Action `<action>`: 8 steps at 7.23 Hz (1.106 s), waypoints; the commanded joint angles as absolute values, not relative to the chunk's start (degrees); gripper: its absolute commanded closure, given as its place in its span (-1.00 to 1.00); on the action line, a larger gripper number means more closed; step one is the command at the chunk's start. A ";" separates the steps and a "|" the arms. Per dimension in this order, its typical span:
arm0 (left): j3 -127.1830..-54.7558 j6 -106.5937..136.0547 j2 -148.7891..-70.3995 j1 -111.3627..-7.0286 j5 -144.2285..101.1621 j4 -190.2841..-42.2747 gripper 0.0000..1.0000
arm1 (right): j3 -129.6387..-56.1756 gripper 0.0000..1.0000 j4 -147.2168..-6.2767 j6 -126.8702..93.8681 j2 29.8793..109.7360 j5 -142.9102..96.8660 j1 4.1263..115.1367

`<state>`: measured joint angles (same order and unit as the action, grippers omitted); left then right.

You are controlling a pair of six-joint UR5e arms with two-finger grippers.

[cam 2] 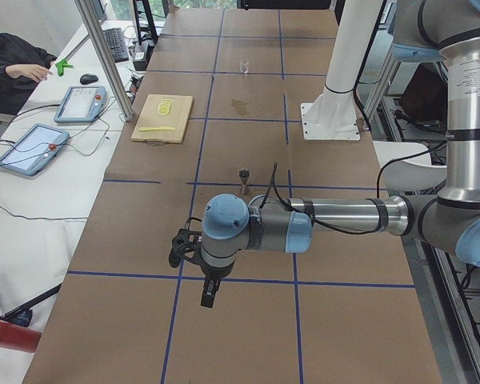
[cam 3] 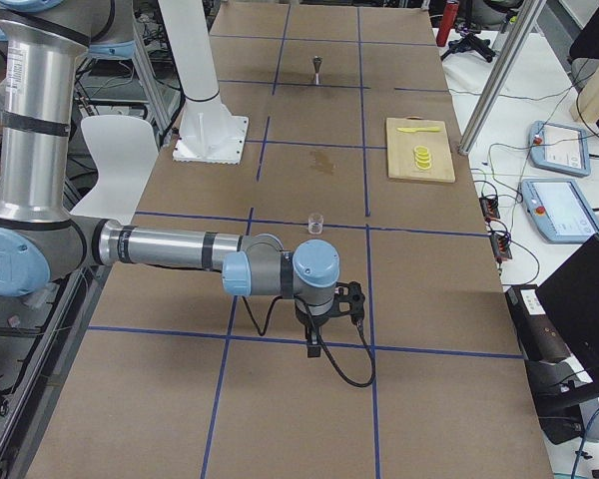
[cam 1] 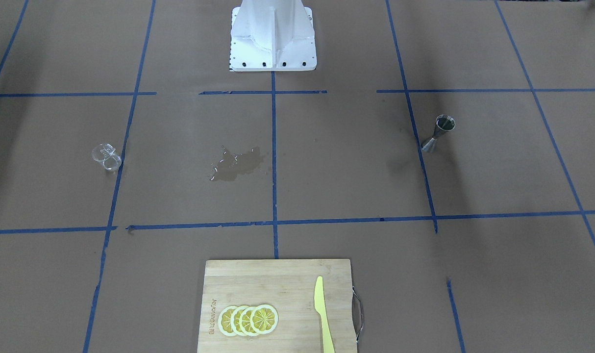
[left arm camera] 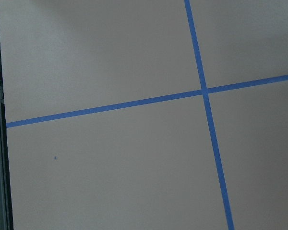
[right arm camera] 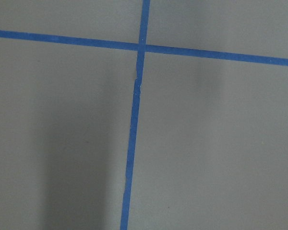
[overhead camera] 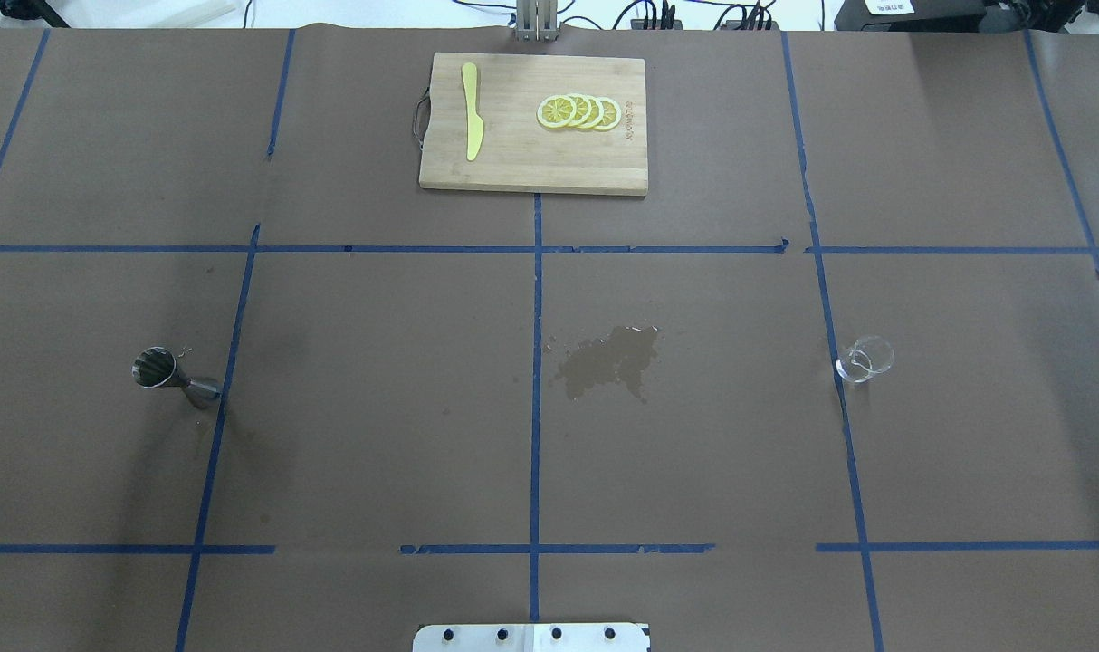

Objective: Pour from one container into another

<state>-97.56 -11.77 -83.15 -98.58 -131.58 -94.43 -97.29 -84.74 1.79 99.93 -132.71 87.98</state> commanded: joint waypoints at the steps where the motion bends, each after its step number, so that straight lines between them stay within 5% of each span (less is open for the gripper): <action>1: -97.56 -11.78 -83.14 -98.53 -131.66 -94.48 -1.00 | -97.29 -1.00 -84.81 1.85 99.93 -132.71 87.98; 8: -97.56 -11.86 -82.27 -98.35 -131.84 -94.48 -1.00 | -97.73 -1.00 -84.81 1.76 99.93 -133.24 87.54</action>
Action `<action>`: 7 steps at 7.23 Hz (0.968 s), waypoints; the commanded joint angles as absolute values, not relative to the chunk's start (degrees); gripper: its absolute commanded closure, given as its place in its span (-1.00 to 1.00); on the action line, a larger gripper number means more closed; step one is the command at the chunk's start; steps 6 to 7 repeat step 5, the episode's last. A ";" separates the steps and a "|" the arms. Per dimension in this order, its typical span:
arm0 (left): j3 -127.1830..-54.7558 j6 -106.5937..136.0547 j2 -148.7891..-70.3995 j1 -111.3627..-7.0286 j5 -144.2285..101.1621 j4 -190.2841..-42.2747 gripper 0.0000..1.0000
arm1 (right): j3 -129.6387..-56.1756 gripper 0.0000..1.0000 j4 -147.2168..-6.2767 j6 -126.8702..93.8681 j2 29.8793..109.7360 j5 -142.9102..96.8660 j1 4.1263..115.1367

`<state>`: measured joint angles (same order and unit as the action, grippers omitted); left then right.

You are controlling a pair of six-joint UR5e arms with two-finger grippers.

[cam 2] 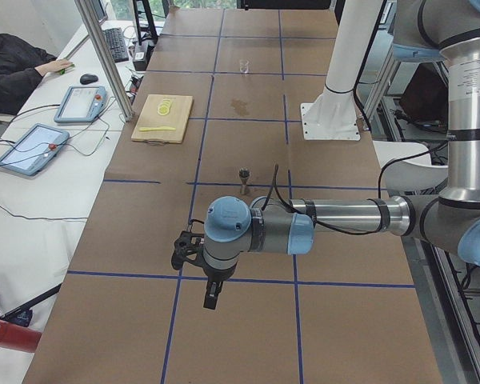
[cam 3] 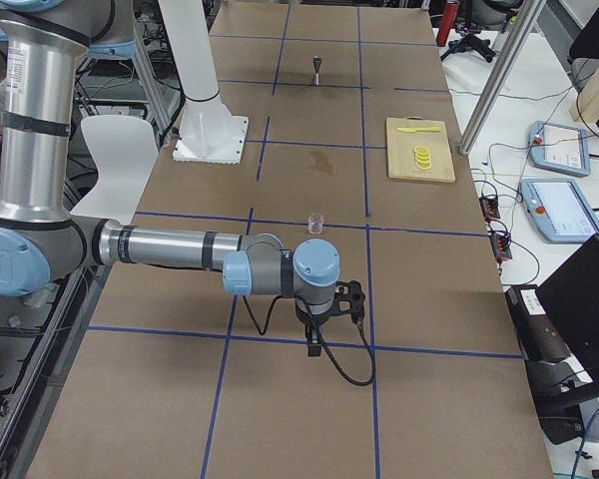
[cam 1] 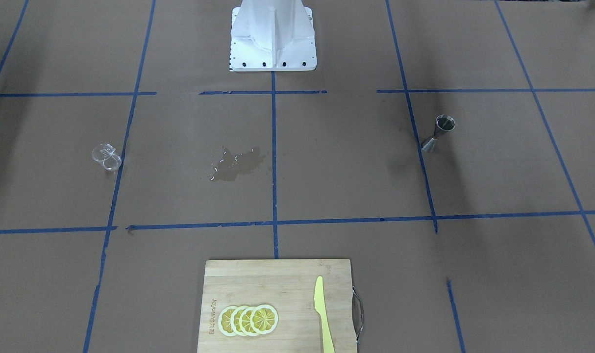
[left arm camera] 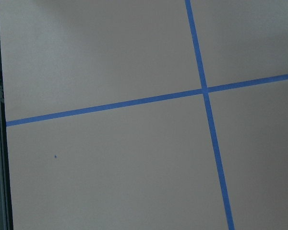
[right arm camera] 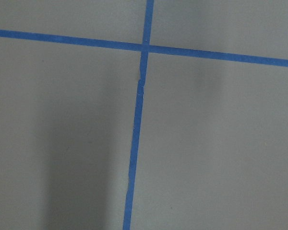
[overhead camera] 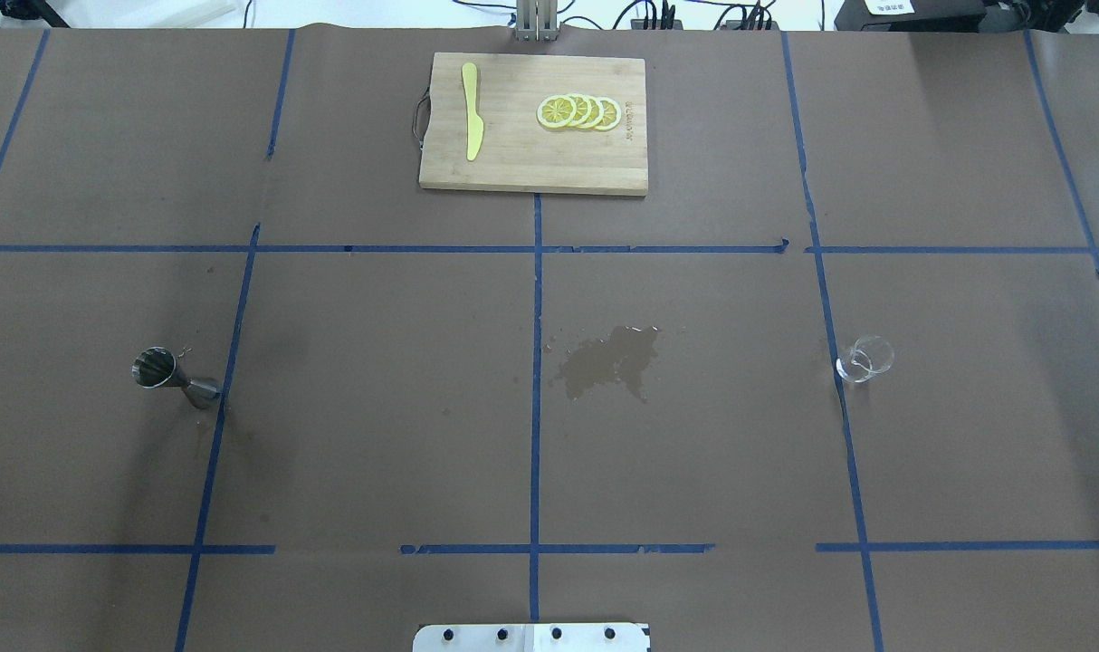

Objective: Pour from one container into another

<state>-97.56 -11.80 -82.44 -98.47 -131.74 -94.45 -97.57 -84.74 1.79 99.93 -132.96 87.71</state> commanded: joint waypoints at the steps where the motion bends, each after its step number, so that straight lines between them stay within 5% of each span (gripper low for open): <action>1: -97.56 -11.87 -82.27 -96.35 -131.84 -94.48 -1.00 | -97.65 -1.00 -84.90 1.76 100.02 -133.33 87.45; 7: -98.00 -11.87 -82.27 -94.22 -131.84 -94.57 -1.00 | -97.65 -1.00 -84.90 1.76 100.11 -133.33 87.36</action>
